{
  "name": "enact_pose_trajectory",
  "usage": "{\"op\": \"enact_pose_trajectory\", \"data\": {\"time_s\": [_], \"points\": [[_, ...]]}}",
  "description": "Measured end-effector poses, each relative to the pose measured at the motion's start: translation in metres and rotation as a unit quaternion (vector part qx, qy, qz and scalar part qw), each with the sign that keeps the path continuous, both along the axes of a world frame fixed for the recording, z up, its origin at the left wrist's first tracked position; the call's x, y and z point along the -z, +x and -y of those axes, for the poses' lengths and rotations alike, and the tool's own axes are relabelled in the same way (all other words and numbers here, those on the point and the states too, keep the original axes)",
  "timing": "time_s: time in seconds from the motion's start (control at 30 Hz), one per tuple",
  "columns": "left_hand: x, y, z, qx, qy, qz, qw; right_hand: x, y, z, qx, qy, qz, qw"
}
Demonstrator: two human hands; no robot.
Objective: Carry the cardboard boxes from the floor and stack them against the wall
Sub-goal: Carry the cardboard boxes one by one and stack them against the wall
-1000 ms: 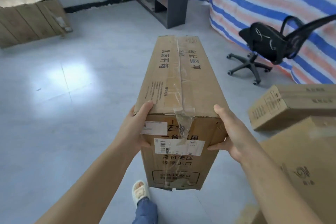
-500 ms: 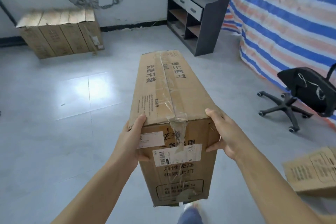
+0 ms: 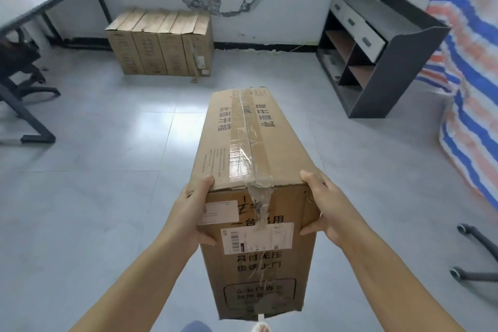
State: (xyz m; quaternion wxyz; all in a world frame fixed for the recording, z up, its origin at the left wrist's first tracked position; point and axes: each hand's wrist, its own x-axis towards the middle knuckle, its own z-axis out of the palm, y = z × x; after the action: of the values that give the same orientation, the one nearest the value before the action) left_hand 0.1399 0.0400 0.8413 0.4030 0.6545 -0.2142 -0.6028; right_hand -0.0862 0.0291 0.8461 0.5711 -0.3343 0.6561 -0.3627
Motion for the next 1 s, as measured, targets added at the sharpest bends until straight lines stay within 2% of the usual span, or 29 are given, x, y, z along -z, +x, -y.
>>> {"op": "enact_pose_trajectory", "data": {"time_s": [0.3, 0.67, 1.0], "points": [[0.004, -0.015, 0.164, -0.008, -0.005, -0.003, 1.0, 0.008, -0.015, 0.164, 0.006, -0.013, 0.017, 1.0], [-0.01, 0.028, 0.43, 0.039, -0.027, 0.004, 0.999, -0.001, 0.028, 0.408, 0.063, -0.031, 0.021, 0.997], [-0.003, 0.051, 0.644, 0.022, -0.037, 0.018, 0.999, 0.001, 0.051, 0.635, 0.032, -0.056, 0.013, 0.998]]}}
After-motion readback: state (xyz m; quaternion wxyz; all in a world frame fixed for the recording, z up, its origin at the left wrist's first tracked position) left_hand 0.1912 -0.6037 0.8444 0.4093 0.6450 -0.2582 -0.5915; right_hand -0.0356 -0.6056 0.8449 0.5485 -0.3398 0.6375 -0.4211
